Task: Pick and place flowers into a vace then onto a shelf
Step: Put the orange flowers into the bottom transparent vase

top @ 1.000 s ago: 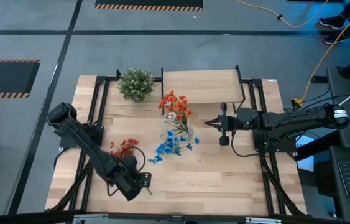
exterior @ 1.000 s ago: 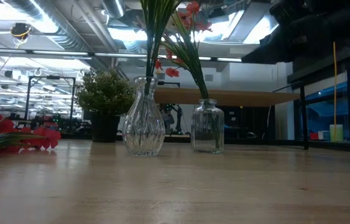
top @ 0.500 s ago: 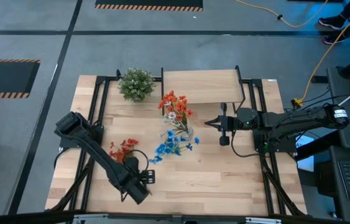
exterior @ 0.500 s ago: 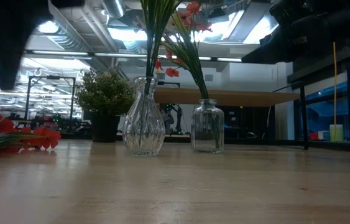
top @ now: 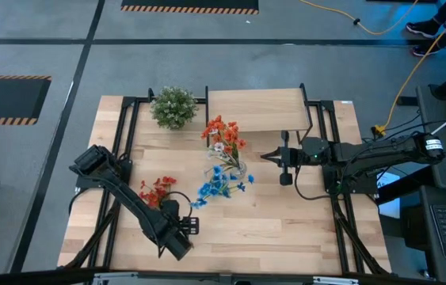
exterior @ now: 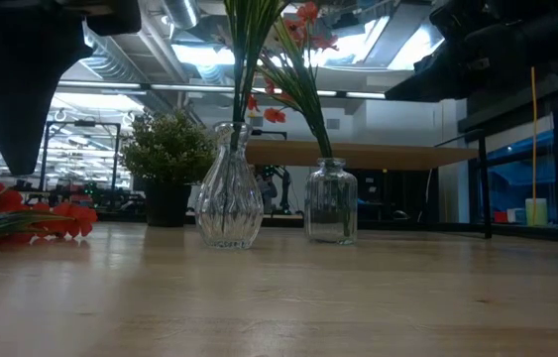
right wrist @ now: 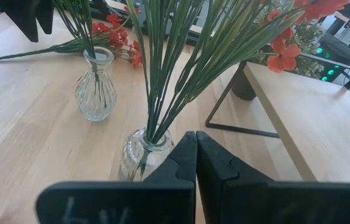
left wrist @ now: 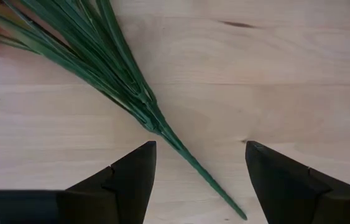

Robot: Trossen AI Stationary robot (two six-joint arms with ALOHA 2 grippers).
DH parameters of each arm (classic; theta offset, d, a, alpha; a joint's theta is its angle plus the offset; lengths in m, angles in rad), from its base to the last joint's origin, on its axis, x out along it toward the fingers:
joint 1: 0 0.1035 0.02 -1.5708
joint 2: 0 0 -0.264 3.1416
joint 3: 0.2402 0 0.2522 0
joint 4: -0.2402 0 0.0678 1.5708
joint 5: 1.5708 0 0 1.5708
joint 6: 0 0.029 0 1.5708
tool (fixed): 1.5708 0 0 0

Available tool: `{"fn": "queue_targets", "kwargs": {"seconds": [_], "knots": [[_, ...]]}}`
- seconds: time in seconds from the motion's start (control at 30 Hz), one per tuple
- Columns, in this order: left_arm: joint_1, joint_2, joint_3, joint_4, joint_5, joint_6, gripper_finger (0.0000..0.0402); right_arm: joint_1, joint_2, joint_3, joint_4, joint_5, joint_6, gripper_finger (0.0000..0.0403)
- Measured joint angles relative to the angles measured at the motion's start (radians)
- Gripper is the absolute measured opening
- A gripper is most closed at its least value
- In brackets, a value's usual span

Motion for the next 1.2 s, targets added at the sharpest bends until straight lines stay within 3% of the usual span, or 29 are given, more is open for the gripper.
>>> {"fn": "queue_targets", "kwargs": {"seconds": [0.4,0.53,0.97,1.2], "knots": [[0.0,0.0,0.0,-0.001,0.024,-0.002,0.0239,0.0,0.0,0.0,0.0,0.0,0.0,0.0004],[-0.005,0.0,0.0,-0.009,0.071,-0.074,0.0239,0.0,0.0,0.0,0.0,0.0,0.0,0.0004],[-0.01,0.0,0.0,-0.105,-0.002,-0.104,0.0239,0.0,0.0,0.0,0.0,0.0,0.0,0.0004],[-0.01,0.063,0.0,-0.114,0.05,-0.136,0.0239,0.0,0.0,0.0,0.0,0.0,0.0,0.0004]]}}
